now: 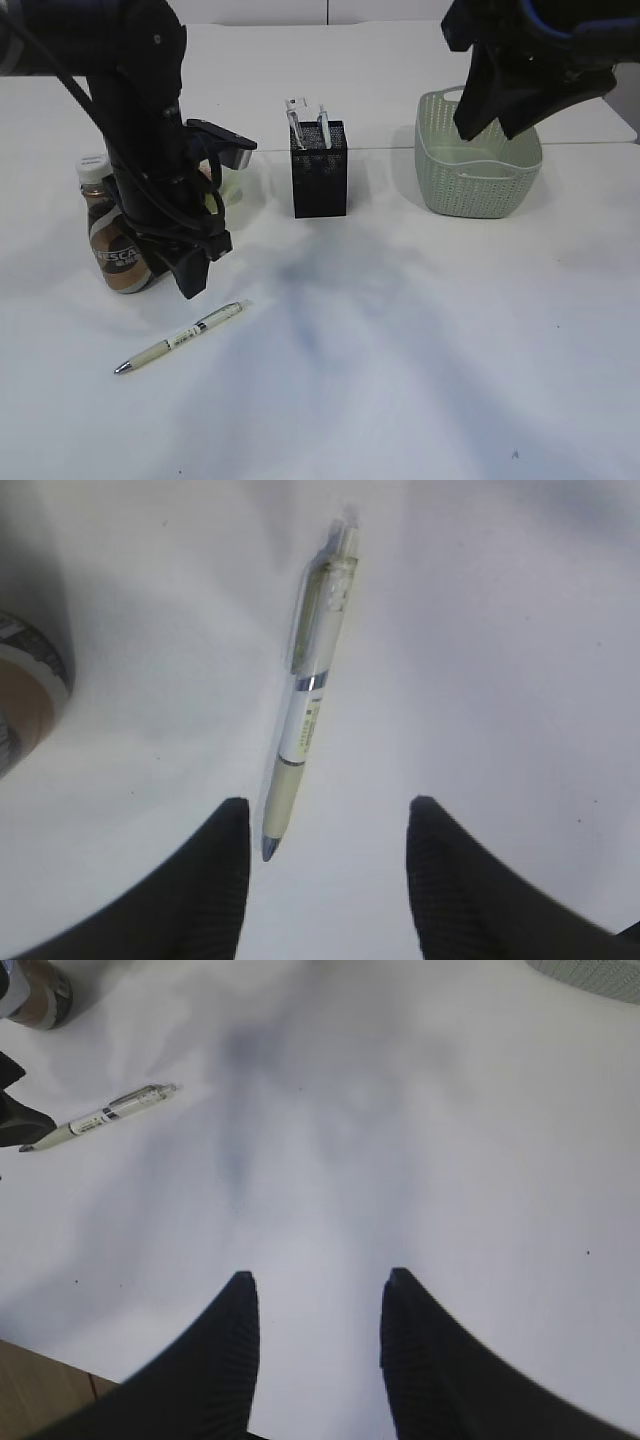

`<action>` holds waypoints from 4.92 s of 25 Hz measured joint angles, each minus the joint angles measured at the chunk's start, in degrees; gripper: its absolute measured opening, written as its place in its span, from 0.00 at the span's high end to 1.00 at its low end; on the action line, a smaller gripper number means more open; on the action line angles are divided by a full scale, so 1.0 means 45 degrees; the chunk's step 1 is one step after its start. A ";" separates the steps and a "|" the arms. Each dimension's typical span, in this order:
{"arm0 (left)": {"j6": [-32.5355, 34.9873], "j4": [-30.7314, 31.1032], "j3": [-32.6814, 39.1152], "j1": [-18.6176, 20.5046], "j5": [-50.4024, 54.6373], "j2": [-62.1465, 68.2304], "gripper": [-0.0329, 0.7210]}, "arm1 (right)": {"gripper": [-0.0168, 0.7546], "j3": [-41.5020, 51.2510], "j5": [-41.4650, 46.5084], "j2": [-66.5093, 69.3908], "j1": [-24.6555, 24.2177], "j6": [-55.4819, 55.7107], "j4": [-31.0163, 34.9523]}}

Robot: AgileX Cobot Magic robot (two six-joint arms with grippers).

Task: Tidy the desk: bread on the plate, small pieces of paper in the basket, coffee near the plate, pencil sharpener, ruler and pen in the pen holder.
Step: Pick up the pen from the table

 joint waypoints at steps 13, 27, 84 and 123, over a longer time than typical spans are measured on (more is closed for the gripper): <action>0.0225 0.0317 0.0000 0.0000 -0.0243 0.1188 0.38 | 0.55 0.0000 0.0000 0.0000 0.0000 0.0000 -0.0045; 0.1091 0.0317 0.0000 0.0000 -0.1325 0.1188 0.39 | 0.55 0.0000 0.0000 0.0000 0.0000 0.0000 -0.0045; 0.1357 0.0000 0.0000 0.0156 -0.1057 0.2028 0.43 | 0.55 0.0000 0.0000 0.0000 0.0000 0.0000 -0.0193; 0.1357 -0.0068 0.0000 0.0156 -0.1049 0.2805 0.44 | 0.55 0.0000 0.0000 0.0000 0.0000 0.0000 -0.0395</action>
